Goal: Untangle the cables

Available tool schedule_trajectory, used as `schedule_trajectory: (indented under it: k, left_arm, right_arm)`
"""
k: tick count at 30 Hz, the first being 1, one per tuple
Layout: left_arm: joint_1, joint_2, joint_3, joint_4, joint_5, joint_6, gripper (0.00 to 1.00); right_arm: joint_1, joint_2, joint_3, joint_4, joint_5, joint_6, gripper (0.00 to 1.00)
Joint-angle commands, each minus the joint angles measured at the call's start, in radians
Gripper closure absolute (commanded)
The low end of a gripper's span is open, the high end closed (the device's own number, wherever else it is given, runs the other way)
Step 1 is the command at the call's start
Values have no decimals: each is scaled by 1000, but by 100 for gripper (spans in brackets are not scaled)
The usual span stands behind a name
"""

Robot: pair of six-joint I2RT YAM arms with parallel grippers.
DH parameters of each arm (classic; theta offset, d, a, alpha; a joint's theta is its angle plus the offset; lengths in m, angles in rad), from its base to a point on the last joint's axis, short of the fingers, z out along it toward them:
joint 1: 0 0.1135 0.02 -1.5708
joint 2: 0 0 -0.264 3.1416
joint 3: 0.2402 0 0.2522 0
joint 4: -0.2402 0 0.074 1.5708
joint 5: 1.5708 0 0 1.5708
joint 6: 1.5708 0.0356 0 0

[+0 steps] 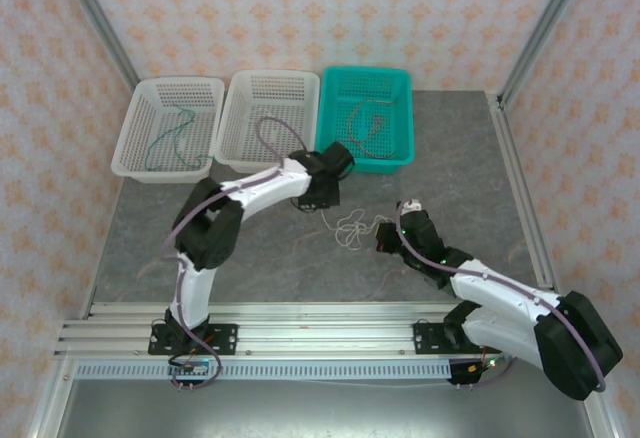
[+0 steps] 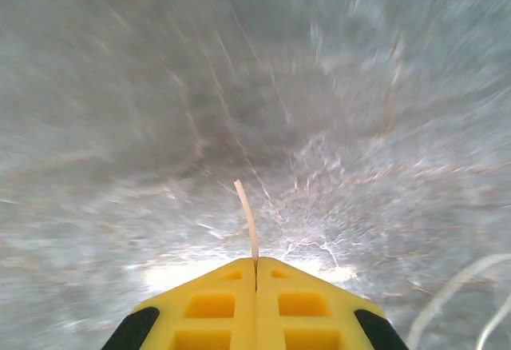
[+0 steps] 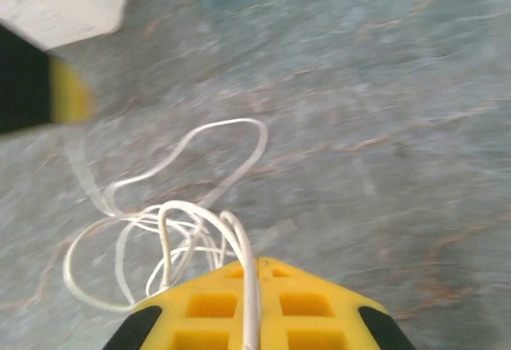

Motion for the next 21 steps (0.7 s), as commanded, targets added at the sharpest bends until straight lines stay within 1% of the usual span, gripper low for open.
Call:
schedule_trajectory:
  k: [1,2,4,7,9,11,15,18,21]
  left_arm:
    - [22,-156,19,-62,-57,57,100]
    - [28,-181,26,-78,-72,64,100]
    - [41,-230,33,-101,-102,76,100]
    - [70,-311,30,-115,-147,91,100]
    - [107,-360,28,-122,-161,101,100]
    - [144,-397,31,-127,-163,119,100]
    - [206,-454,41,-144,-178,140,100]
    - [250,-489,42,-154,-185,154,100]
    - [298,-532,34,-170,-223,176,100]
  right_arm:
    - [-42,9,-11,-79,190,157,100]
    - [-51,9,-15,-103,244,204,100]
    - [-75,2,-29,-126,298,287,100]
    - [-122,0,-37,-165,318,377,100]
    - [-155,8,-35,-200,318,427,100]
    - [-184,15,-43,-204,298,444,100]
    - [-211,17,-39,-206,275,443,100]
    - [-234,16,-29,-232,273,444,100]
    - [-250,17,-17,-266,284,447,100]
